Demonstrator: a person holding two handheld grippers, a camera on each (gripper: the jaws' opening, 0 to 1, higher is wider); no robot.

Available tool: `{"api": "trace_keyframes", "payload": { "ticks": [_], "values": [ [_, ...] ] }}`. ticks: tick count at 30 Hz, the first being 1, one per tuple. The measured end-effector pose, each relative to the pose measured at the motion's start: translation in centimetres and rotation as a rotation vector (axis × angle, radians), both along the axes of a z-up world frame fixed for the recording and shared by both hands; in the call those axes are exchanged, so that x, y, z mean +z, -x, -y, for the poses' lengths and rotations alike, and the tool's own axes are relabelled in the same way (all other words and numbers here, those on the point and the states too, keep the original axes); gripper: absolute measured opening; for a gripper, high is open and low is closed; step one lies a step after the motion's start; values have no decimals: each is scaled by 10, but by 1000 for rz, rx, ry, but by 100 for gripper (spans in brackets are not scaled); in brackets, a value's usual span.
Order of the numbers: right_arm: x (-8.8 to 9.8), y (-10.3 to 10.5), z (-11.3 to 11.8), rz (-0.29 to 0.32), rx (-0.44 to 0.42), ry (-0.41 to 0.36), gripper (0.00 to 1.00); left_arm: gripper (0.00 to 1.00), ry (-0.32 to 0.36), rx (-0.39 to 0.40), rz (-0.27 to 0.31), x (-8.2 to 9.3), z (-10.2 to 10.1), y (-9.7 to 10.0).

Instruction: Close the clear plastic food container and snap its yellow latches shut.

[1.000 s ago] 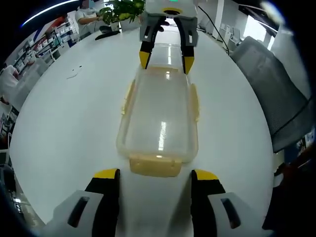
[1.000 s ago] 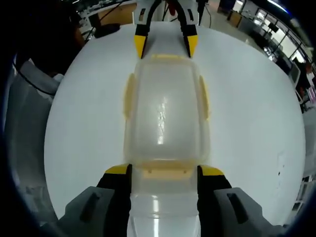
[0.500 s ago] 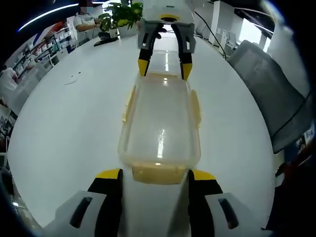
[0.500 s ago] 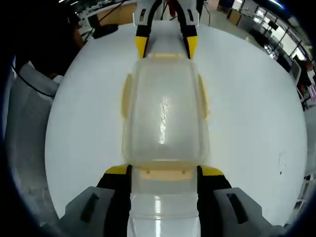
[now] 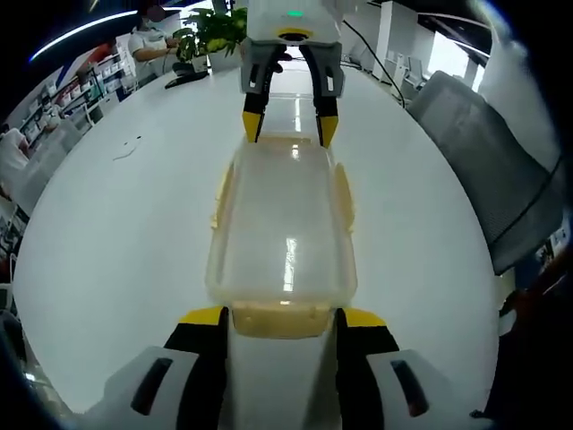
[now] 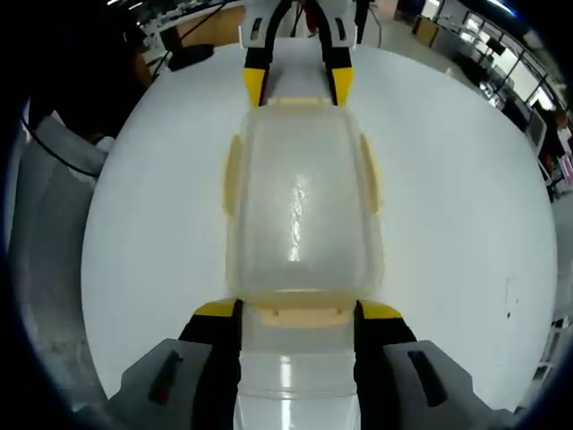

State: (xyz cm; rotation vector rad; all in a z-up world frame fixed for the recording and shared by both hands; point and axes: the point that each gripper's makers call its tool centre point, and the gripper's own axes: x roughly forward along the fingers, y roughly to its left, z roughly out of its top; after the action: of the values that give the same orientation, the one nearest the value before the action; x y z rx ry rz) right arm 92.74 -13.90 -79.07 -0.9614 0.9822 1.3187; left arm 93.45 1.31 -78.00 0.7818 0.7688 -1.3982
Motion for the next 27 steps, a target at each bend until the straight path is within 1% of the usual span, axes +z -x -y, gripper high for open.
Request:
{"api": "trace_keyframes", "payload": {
  "ticks": [9,15,17,23,24,25,27],
  "values": [
    [0,-1,1,0,8,1,45,42,3,-9,-2,0,1,-2],
    [0,-3,2,1,13,10,42,41,3,-14,-1,0,0,-3],
    [0,-3,2,2,10,14,39,40,4,-16,-1,0,0,-3],
    [1,-2,2,3,5,21,38,40,7,-15,-3,-1,0,-4],
    [1,-2,2,3,4,22,38,39,8,-16,-3,-1,-1,-4],
    [1,-2,2,4,10,25,38,35,6,-24,-4,0,-1,-4],
    [1,-1,1,6,17,25,37,33,12,-23,-8,0,-2,-5]
  ]
}}
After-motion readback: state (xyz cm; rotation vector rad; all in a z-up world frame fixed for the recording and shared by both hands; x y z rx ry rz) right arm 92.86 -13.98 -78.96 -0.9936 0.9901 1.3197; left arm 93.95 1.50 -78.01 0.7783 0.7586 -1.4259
